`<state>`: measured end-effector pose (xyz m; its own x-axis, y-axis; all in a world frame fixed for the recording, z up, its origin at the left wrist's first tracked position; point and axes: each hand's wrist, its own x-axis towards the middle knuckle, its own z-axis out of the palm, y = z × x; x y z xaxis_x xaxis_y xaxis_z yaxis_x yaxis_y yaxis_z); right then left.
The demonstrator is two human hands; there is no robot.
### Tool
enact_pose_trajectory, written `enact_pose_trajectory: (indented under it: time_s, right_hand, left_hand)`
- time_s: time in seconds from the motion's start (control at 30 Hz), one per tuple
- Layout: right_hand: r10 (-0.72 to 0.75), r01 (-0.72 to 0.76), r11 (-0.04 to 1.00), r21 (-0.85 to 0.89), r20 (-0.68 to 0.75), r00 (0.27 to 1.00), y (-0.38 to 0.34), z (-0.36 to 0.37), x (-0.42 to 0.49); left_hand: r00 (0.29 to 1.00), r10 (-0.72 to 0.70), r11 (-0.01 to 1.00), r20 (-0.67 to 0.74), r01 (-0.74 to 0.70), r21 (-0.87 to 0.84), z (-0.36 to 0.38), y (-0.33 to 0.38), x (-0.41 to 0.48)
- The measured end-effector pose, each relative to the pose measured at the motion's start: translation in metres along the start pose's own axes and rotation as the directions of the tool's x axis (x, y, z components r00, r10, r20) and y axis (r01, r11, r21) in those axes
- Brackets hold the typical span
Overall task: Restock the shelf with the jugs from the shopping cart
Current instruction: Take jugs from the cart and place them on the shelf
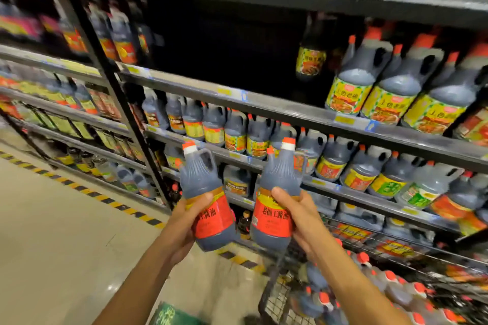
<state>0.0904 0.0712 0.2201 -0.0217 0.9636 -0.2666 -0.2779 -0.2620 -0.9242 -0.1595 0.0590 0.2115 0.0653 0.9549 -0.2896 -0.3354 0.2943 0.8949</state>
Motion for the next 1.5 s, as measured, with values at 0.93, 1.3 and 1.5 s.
enact_pose_trajectory:
  time_s: [0.93,1.3,1.5]
  right_hand:
    - [-0.249,0.260,0.961,-0.090,0.117,0.961,-0.069,0.287,0.186]
    - [-0.287,0.292,0.954,-0.067,0.070,0.955,-0.094,0.305,0.251]
    - [-0.328,0.326,0.942,-0.085,-0.011,0.945,-0.098,0.327,0.270]
  left_hand:
    - [0.929,0.369,0.897,0.028,-0.364,0.249,-0.190,0.243,0.160]
    - [0.696,0.679,0.535,0.234,-0.687,0.492,-0.165,0.331,0.242]
    - [0.652,0.696,0.467,0.301,-0.729,0.500,-0.176,0.355,0.296]
